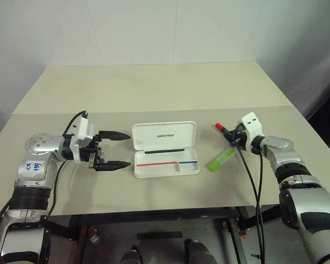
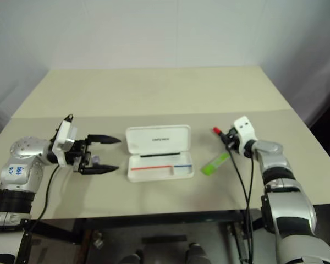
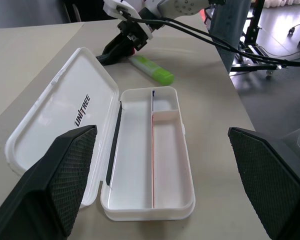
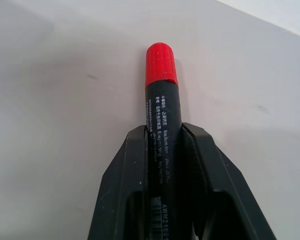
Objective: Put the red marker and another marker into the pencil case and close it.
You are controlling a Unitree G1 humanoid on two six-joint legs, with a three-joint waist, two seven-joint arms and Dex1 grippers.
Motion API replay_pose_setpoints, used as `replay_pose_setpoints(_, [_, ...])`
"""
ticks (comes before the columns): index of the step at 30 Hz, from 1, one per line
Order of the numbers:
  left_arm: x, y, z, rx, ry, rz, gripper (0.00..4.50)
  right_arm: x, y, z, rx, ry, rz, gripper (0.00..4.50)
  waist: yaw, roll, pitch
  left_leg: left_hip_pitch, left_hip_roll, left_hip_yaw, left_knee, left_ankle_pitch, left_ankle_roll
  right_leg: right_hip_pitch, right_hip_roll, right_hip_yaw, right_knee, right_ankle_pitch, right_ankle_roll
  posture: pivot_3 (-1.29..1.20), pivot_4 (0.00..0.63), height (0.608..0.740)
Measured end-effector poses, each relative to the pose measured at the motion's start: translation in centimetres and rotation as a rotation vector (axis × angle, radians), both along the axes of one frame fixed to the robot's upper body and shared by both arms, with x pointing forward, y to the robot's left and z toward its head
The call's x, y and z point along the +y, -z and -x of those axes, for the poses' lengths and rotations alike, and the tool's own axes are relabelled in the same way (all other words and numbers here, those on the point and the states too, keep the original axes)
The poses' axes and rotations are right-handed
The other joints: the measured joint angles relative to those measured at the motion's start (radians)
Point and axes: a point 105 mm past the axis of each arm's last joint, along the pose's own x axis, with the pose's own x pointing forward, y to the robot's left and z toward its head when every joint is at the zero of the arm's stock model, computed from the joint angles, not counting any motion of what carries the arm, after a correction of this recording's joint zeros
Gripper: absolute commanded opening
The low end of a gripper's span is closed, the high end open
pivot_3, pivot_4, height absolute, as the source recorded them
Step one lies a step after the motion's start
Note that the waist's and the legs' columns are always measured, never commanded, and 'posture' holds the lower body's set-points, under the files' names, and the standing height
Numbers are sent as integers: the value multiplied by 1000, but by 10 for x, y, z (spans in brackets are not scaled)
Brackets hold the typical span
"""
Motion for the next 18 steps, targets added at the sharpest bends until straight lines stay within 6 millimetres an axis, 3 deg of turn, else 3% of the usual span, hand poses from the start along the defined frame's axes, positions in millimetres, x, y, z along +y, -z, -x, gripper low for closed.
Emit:
replay_pose_setpoints(4, [-2,0,0,0,8,7,4500,4,-31,-5,-102,-22,3,588,-13,0,0,0,0,0,-2,0,0,-1,0,0,0,0,0,0,150,740])
replay_pose_setpoints(10, [-1,2,1,10,7,15,4500,30,-80,0,-265,-178,34,588,-18,1,1,0,0,0,-2,0,0,-1,0,0,0,0,0,0,150,740])
replay_pose_setpoints(14, [3,8,4,30,-3,13,4500,62,-106,23,-330,-367,49,588,-15,1,1,0,0,-1,-3,-1,0,-2,0,0,2,-1,1,0,150,740])
replay_pose_setpoints(18, [7,14,6,48,-13,6,4500,97,-93,68,-258,-594,25,588,2,1,1,-1,0,-1,-2,-2,0,-2,0,0,2,-2,1,0,150,740])
